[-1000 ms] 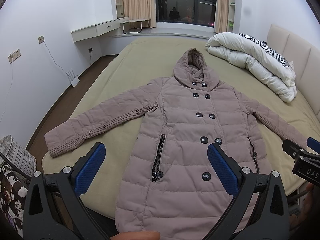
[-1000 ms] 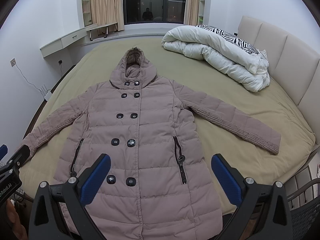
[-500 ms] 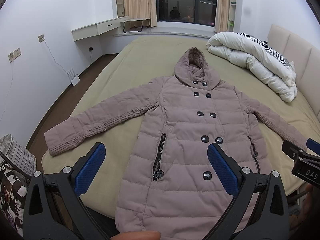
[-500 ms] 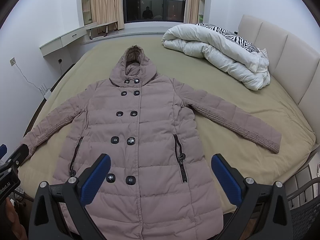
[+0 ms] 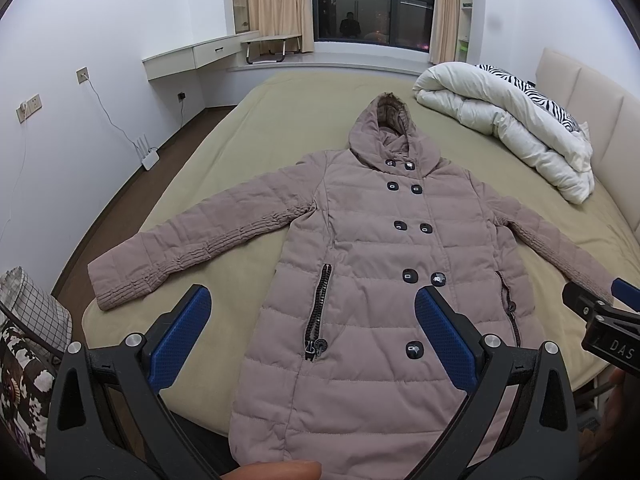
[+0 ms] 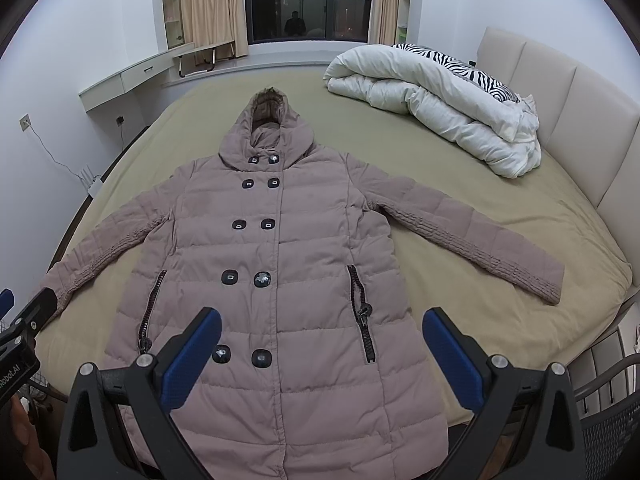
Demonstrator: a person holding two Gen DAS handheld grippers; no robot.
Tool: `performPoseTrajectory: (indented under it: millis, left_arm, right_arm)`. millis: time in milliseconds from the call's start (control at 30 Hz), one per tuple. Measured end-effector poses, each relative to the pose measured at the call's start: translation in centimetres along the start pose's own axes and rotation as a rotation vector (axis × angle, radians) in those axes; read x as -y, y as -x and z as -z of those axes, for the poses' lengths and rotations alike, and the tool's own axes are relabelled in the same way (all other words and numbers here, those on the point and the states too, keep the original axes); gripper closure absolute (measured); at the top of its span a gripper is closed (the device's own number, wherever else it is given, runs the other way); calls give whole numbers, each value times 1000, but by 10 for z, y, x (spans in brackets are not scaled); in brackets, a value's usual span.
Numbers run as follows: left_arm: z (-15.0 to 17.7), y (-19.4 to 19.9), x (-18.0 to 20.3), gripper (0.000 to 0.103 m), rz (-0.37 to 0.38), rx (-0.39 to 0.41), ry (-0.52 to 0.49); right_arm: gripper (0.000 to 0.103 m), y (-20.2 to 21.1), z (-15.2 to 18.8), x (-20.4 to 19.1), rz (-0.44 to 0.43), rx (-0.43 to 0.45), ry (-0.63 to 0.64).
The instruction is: Fold large clothes
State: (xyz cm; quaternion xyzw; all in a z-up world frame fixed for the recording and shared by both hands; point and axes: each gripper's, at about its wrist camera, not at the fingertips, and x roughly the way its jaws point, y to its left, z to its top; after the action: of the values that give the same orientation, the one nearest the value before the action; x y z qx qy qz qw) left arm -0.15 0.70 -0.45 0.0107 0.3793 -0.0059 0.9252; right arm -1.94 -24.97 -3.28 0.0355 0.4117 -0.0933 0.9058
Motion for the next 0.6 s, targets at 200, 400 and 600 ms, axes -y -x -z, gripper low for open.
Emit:
performPoseTrajectory:
  millis: [200,400,600]
  left_arm:
    - [0,0,0,0,0,0,1]
    - [9,-8,-5,0,0,-1,1]
    - [14,-11,-7,0,-1,-3,-1]
  right_arm:
    - [0,0,-2,0,0,-2,0]
    - [0,-3,2,0,0,-4,0]
    - [0,-4,3,1,0,-6,0]
